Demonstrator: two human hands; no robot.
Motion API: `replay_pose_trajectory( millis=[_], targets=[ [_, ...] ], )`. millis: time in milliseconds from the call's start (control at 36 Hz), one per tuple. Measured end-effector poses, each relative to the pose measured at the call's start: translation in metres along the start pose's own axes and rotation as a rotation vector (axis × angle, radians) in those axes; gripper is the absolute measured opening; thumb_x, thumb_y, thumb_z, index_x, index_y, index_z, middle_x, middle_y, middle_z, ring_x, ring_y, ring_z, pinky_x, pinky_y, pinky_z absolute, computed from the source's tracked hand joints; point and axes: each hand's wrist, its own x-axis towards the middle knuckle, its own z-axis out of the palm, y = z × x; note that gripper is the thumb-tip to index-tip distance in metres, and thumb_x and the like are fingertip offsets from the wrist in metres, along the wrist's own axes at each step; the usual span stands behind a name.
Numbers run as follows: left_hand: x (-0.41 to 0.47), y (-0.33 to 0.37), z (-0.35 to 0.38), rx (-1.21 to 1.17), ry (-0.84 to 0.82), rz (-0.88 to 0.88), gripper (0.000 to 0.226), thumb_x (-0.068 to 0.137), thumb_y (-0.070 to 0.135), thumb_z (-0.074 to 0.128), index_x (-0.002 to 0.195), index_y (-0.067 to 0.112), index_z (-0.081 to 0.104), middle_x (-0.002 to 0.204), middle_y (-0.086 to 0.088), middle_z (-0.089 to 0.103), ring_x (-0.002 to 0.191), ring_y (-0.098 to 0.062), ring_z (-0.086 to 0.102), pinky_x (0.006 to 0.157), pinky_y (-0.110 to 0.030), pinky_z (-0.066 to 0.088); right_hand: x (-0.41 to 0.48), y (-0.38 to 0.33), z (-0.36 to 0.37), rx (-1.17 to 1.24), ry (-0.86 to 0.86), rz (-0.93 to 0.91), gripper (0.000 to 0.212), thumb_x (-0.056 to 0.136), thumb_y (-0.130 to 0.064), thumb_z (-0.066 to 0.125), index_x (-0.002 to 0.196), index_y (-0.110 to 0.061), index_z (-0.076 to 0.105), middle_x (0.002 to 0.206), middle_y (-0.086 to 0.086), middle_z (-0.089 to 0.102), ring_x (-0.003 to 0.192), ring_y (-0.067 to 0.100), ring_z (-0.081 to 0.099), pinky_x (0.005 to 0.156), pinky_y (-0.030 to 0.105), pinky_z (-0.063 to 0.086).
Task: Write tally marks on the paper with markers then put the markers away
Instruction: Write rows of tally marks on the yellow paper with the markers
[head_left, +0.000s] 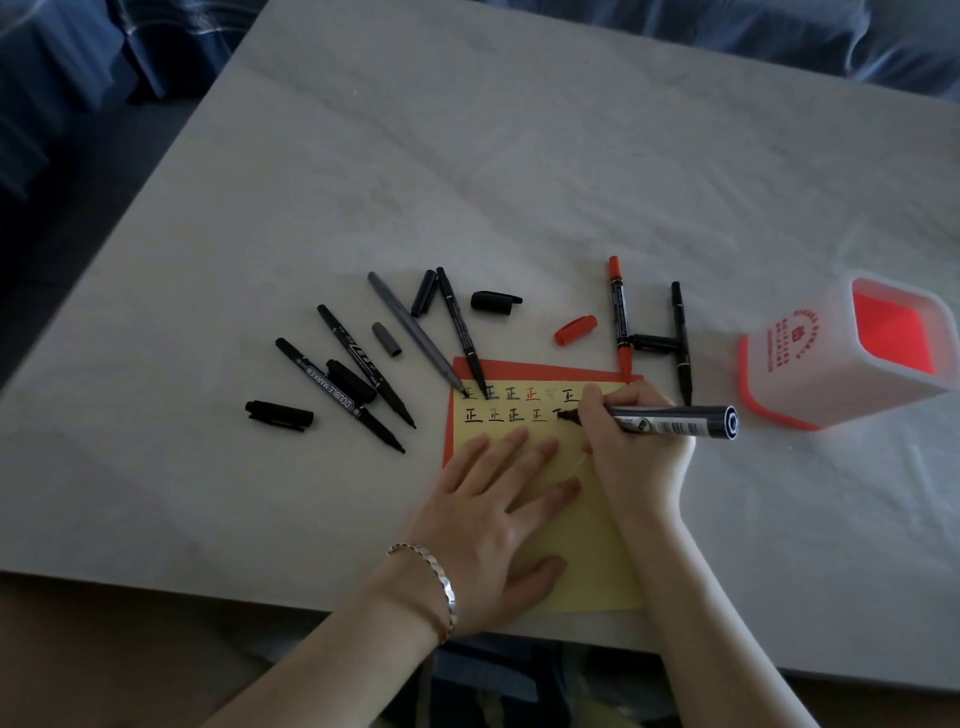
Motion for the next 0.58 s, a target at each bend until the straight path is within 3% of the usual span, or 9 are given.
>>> replay_pose_trajectory(
  millis=[361,583],
  targets=[
    [-0.0005,-0.0007,0.0008,0.001,-0.003,0.001,0.056,0.08,0.056,0.039,0.129,0.03,0.043,0.141,-0.005,0.042,0.133,-0.023,0.024,0.106,-0.043,0.017,-0.0019,-0.0007,-0.0014,0.016,-0.002,-0.027,0.033,0.075,-0.002,0.067,0.051,-0.014,0.048,0.047,-0.001,0.05,0.043,0.001,0.051,0.048,0.005,0.036],
    [-0.0004,-0.0004,0.0001,0.006,-0.012,-0.002,0.056,0.08,0.056,0.038,0.13,0.03,0.042,0.141,-0.005,0.041,0.133,-0.023,0.023,0.105,-0.043,0.017,-0.0026,-0.0008,-0.0007,-0.006,-0.009,-0.024,0.037,0.074,-0.004,0.068,0.049,-0.021,0.046,0.046,-0.005,0.05,0.044,0.002,0.052,0.045,0.006,0.036]
  ],
)
